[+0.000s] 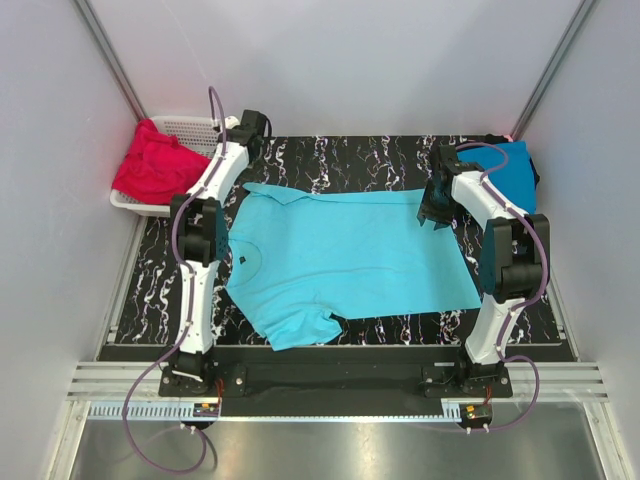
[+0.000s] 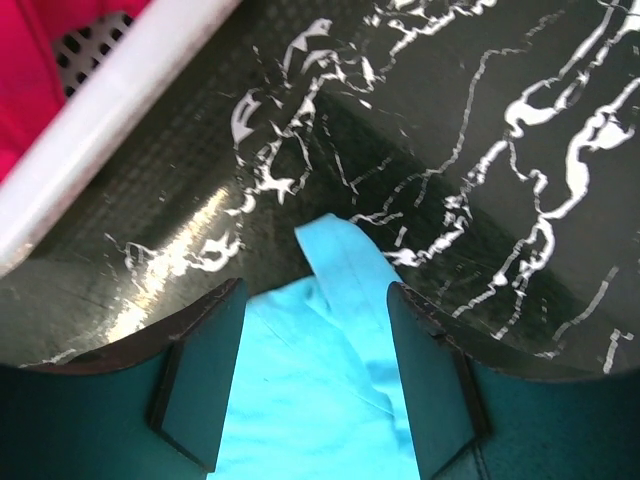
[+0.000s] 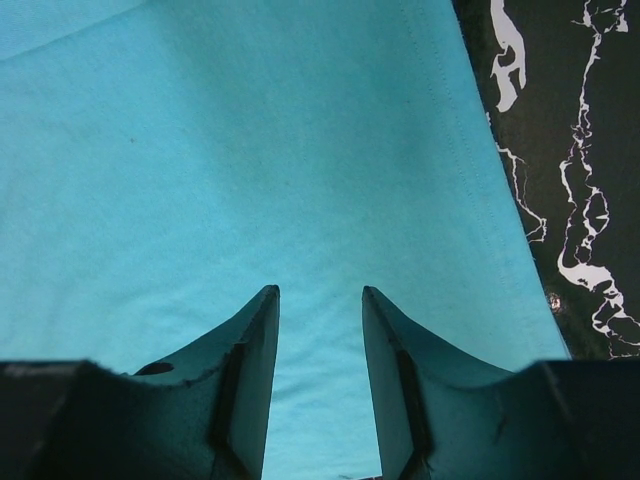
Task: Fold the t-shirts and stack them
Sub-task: Flatten the tshirt out
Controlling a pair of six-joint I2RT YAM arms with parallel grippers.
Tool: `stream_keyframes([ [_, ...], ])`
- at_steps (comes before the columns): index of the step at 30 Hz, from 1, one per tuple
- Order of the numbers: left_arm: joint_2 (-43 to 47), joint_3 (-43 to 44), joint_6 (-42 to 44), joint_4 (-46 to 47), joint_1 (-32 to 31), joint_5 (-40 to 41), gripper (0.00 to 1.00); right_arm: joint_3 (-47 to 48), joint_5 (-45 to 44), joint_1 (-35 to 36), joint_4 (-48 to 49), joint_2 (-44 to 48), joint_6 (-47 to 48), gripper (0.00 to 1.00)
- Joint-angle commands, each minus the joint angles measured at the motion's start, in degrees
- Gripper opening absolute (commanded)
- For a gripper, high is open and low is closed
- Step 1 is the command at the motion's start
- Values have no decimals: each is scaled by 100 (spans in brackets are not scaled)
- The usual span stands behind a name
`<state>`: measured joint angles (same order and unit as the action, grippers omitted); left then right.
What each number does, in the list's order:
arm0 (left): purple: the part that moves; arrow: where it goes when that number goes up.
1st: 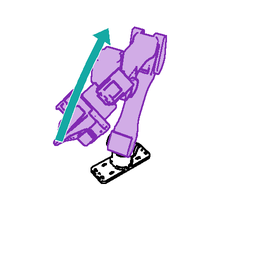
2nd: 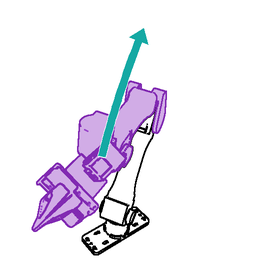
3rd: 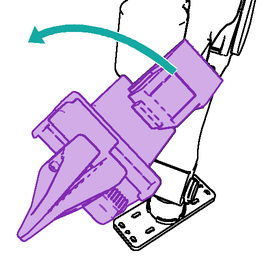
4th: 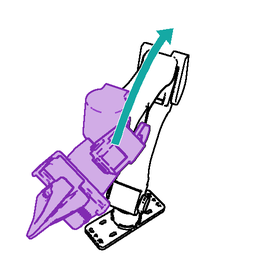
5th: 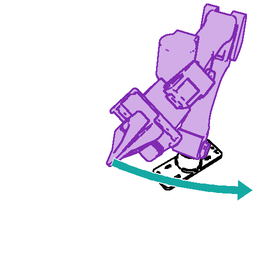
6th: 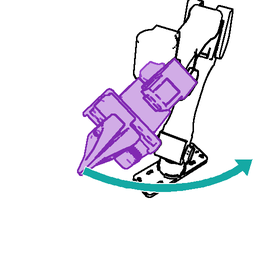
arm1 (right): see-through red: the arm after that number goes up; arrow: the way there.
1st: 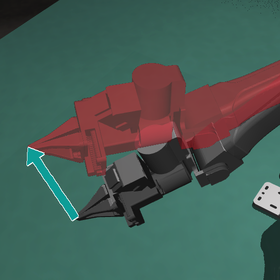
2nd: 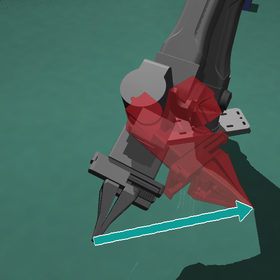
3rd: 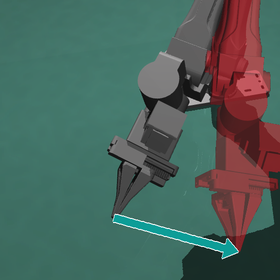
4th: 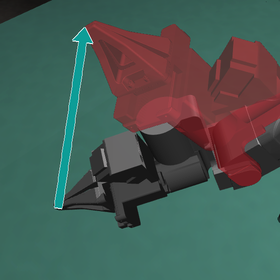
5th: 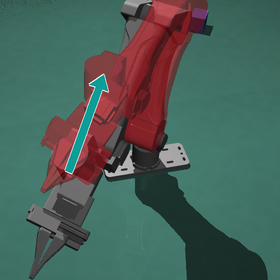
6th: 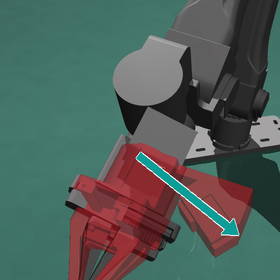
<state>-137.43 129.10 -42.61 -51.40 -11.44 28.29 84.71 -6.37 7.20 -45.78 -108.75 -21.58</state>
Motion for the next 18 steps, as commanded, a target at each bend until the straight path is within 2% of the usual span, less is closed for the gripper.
stream_keyframes([
  [1, 6, 10, 130, 77, 80, 362, 65, 19, 83, 44, 122, 117, 67, 45],
  [4, -65, -77, 60, 86, 195, 37, 65, 2, 92, 44, 139, 161, 49, 45],
  [9, -161, -385, -528, 95, 643, -1296, 61, -59, 145, 44, 131, 336, 40, 45],
  [18, -337, -360, -310, 226, 696, -1650, 59, -51, 189, 44, 131, 469, 14, 45],
])
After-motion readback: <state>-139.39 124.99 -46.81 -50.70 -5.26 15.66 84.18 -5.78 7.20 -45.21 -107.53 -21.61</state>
